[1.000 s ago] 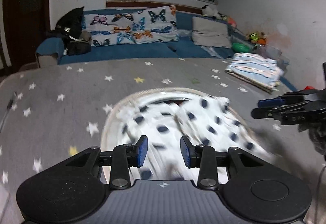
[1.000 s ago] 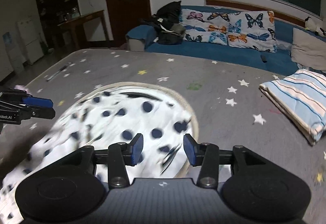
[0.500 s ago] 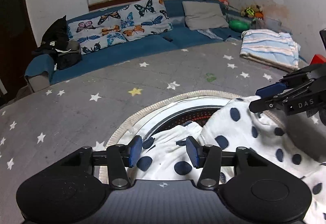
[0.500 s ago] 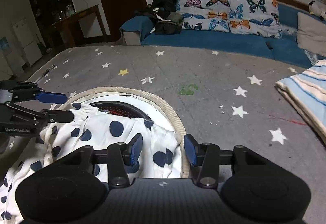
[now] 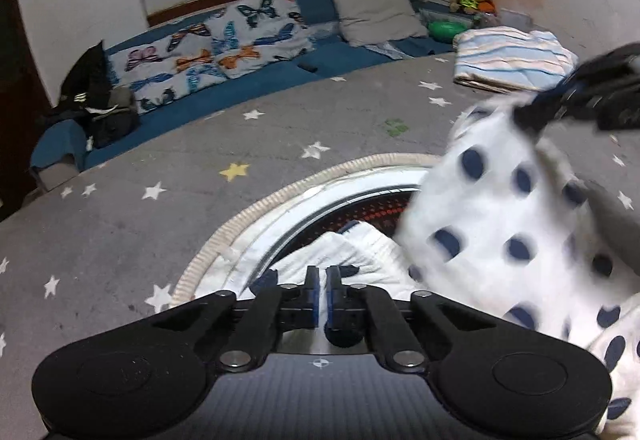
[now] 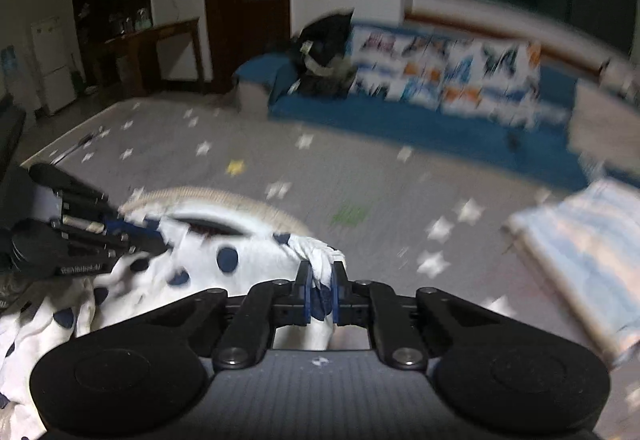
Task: Fold clothes
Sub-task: 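Lift the pants with both grippers and shake them out above the mat, then lay the pants flat on the bed with both grippers and open them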
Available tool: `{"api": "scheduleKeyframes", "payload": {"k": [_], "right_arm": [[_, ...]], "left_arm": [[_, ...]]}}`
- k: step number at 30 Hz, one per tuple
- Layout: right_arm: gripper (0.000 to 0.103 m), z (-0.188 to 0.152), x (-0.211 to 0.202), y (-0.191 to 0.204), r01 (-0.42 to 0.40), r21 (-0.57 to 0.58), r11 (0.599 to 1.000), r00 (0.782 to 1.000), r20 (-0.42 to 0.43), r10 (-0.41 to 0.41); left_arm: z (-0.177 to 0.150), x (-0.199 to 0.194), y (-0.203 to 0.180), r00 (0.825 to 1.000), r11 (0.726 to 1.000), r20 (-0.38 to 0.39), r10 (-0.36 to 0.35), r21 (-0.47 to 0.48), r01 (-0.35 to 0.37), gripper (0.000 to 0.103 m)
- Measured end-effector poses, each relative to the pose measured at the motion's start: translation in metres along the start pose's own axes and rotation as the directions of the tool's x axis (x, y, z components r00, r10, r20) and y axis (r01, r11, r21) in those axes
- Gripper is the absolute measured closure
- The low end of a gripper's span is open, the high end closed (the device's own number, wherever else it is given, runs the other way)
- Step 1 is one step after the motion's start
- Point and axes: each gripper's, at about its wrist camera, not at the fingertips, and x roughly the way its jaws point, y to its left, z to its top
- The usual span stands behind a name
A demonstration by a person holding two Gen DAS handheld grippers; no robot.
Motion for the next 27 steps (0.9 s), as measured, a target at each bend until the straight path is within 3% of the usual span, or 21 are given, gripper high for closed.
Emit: {"api": "scheduleKeyframes", "payload": {"k": [3,6,8,10,12,15,20,27], "right_arm": [[0.095,0.009,-0.028,-0.004,0.088,-0.032,0.996,0.993,0.087,-0.085],[0.095,0.005,-0.052,-0.009,0.215,-0.083,0.973,0.968,0.150,-0.201],[0.090,-0.006,-0.057,-0.006,0.245,-0.170,0.955,0.967,0.121,-0.226],[0.079,-0.018,-0.057,-0.004,0.221,-0.217,0.951,0.975,0.040,-0.217],[0.076,-0.029,-0.055,-0.004,0.196,-0.228,0.954,0.977,-0.036,-0.209],[0.076,-0.034,-0.053,-0.009,0.154,-0.194,0.969,0.982,-0.078,-0.172],[0.068,-0.023,-0.036,-0.042,0.112,-0.019,0.994,0.989,-0.097,-0.113],[0.064,-0.038,0.015,-0.081,0.085,0.134,0.987,0.979,-0.194,-0.058]], "left_arm": [[0.006,-0.006,0.010,0.998,0.997,0.033,0.052,-0.062,-0.050,0.103],[0.011,-0.014,0.029,0.992,0.979,0.061,0.111,-0.181,-0.098,0.103],[0.012,-0.017,0.045,0.989,0.955,0.063,0.135,-0.276,-0.113,0.102],[0.011,-0.017,0.060,0.989,0.930,0.047,0.139,-0.349,-0.114,0.102],[0.009,-0.015,0.067,0.989,0.922,0.029,0.147,-0.365,-0.127,0.102],[0.006,-0.014,0.075,0.988,0.914,0.006,0.154,-0.380,-0.140,0.100],[0.008,-0.020,0.069,0.990,0.928,0.027,0.139,-0.353,-0.121,0.099],[0.015,-0.005,0.044,0.999,0.966,0.006,0.032,-0.255,-0.029,0.098]]}}
